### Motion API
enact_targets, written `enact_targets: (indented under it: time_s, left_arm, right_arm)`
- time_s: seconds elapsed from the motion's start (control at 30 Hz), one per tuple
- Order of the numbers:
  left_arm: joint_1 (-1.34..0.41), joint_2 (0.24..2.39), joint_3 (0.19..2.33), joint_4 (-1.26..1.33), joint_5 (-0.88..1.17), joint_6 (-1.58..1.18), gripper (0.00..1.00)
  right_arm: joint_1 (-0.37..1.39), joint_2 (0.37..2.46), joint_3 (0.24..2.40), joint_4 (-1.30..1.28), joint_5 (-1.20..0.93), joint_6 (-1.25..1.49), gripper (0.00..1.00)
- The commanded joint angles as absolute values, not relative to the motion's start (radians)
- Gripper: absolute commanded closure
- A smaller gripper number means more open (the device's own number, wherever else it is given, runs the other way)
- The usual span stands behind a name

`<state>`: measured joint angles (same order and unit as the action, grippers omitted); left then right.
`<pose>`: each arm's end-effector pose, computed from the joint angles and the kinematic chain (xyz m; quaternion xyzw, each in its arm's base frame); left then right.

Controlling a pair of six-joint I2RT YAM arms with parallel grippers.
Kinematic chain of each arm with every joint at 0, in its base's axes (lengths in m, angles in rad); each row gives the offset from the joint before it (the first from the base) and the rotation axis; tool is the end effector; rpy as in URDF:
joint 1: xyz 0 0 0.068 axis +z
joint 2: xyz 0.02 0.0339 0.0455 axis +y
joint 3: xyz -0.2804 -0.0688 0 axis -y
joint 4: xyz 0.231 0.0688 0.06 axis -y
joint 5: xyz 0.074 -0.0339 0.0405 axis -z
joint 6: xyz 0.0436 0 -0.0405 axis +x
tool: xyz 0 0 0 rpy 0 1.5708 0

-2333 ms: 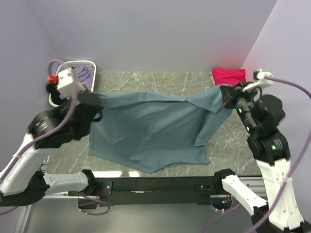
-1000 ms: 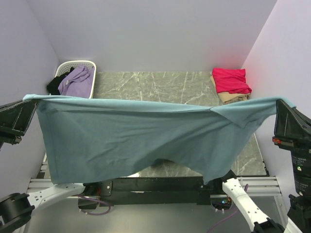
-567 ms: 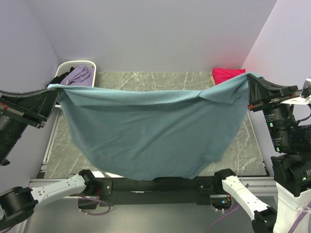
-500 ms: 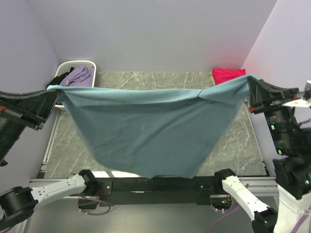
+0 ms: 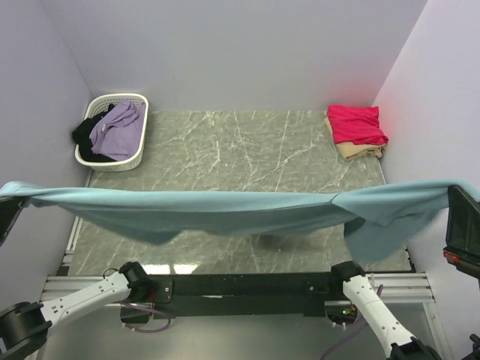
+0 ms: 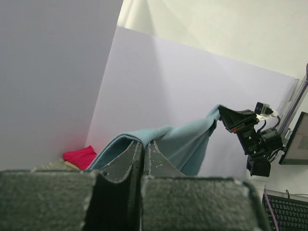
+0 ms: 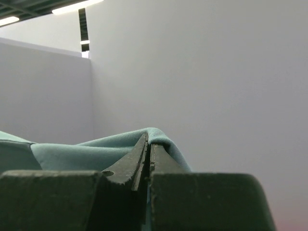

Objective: Fold and stack the t-shirts
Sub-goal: Flatten the tshirt out

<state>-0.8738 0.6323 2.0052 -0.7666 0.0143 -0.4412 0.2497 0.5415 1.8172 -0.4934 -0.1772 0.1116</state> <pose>-0.0794 0.0939 0.5845 0.1057 0.4516 -0.5441 0.6992 -0.1255 -0.0241 0.5789 -0.1079 0.3761 0.1987 0.8986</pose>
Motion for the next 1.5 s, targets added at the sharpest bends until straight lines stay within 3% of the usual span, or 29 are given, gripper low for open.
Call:
enact_targets:
  time_s: [0.0, 0.33, 0.63, 0.73, 1.03, 1.37, 1.47]
  left_arm:
    - [-0.879, 0.623, 1.968, -0.707, -0.062, -0.451, 0.94]
    - [-0.893, 0.787, 1.737, -0.640, -0.427, -0.427, 0.91]
    - [-0.882, 1.078, 1.494, -0.417, -0.819, -0.324, 0.93]
    - [-0.830, 1.170, 1.445, -0.347, -0.825, -0.324, 0.95]
    - [-0.465, 1.451, 1.309, -0.163, -0.565, -0.419, 0.99]
    - [-0.255, 1.949, 1.630, -0.032, -0.307, -0.348, 0.99]
    - [-0.218, 2.043, 1.695, -0.008, -0.250, -0.345, 0.98]
  right_arm:
    - [0.258, 0.560, 1.784, -0.476, -0.137, 0.098, 1.00]
    - [0.259, 0.787, 1.579, -0.368, -0.169, 0.120, 1.00]
    - [0.259, 1.154, 1.473, -0.316, -0.074, 0.149, 1.00]
    - [0.261, 1.276, 1.451, -0.270, -0.063, 0.156, 1.00]
    - [0.256, 1.705, 1.652, -0.256, -0.019, 0.146, 1.00]
    - [0.187, 2.160, 2.228, -0.382, 0.098, 0.183, 1.00]
    - [0.164, 2.209, 2.276, -0.376, 0.170, 0.193, 1.00]
